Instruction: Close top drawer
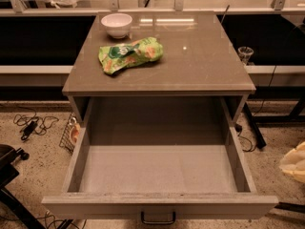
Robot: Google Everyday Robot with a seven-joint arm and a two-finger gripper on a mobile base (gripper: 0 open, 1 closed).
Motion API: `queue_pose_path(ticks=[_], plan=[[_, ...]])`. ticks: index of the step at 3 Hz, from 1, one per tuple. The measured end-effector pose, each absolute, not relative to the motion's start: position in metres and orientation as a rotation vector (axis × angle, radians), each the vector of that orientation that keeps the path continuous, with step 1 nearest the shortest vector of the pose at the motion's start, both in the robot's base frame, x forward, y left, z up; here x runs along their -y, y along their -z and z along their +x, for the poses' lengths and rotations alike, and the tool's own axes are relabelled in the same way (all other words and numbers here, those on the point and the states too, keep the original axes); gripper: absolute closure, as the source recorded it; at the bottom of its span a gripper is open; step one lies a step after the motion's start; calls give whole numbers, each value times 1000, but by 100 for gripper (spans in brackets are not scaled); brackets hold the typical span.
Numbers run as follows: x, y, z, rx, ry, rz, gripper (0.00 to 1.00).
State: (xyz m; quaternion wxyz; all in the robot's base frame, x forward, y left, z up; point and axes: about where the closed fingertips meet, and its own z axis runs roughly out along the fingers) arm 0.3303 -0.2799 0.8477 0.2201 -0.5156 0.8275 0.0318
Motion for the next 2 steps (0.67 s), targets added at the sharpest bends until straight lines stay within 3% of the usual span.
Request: queue_pose_path(ticks=[1,2], plan=[[280,-847,329,-2289,-88,-1423,100],[280,-848,328,-2288,-86,-1424,83]])
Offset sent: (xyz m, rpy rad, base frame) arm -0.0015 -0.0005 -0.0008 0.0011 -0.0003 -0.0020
